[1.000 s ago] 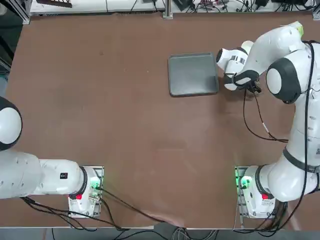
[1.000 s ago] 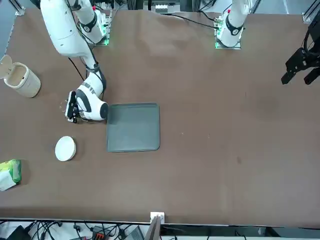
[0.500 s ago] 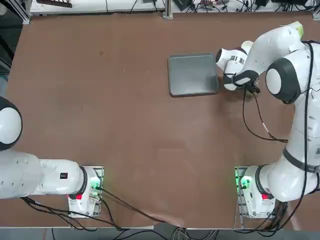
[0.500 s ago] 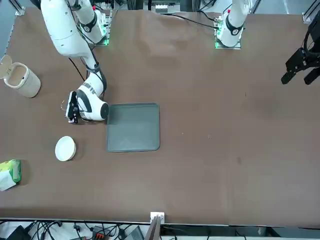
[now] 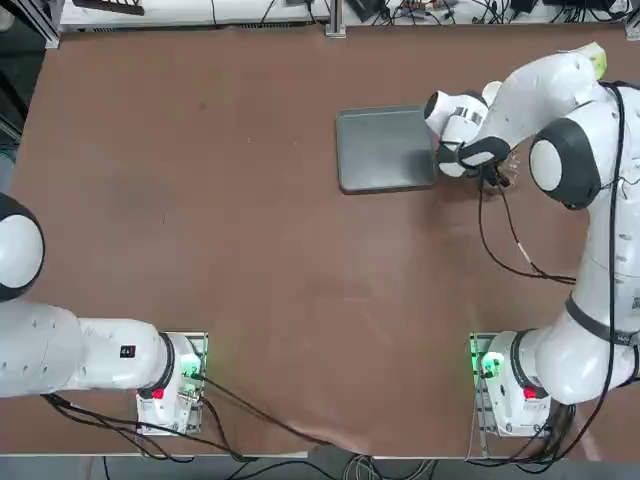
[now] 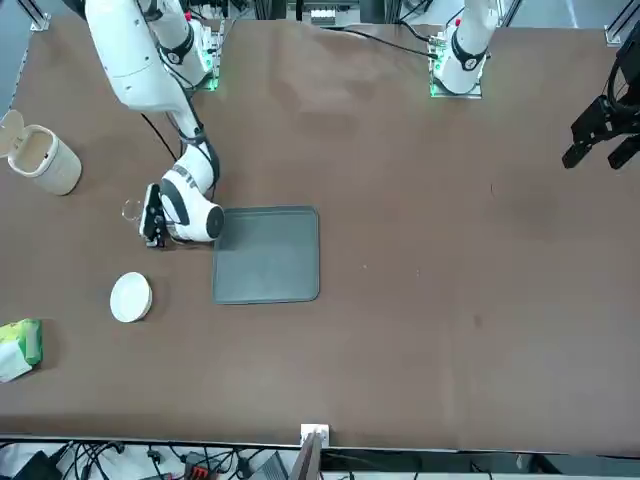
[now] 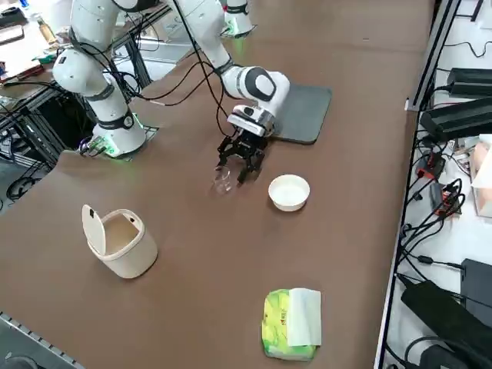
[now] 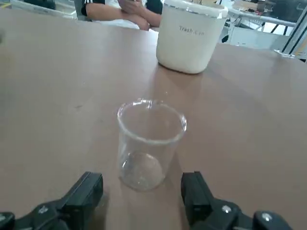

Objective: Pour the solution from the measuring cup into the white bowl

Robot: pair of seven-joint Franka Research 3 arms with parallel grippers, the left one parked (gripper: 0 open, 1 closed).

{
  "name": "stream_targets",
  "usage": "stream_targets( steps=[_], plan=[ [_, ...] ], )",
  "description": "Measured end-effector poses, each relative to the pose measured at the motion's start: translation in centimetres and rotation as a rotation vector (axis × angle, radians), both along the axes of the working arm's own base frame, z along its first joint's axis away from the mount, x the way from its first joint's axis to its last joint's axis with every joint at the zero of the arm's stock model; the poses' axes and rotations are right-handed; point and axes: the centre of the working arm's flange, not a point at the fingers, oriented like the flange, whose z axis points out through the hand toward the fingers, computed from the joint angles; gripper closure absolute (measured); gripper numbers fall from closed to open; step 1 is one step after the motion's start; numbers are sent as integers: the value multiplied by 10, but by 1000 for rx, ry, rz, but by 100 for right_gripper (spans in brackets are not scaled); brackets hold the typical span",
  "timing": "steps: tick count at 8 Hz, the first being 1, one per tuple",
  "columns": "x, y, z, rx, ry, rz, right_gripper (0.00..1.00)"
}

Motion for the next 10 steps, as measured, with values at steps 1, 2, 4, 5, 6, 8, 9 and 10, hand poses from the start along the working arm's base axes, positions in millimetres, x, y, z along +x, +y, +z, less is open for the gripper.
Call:
stream_targets(
  steps=[1,2,4,5,6,8,9,10],
  plan=[
    [2,6,4,21,17,8,0],
    [5,14,16,57,48,13,0],
    [14,32,70,142,149,73,0],
    [19,38,102,205,207,116,0],
    [24,42,138,270,281,177,0],
    [29,42,204,371,453,332,0],
    [32,42,234,429,534,414,0],
    [37,38,263,493,616,497,0]
  ],
)
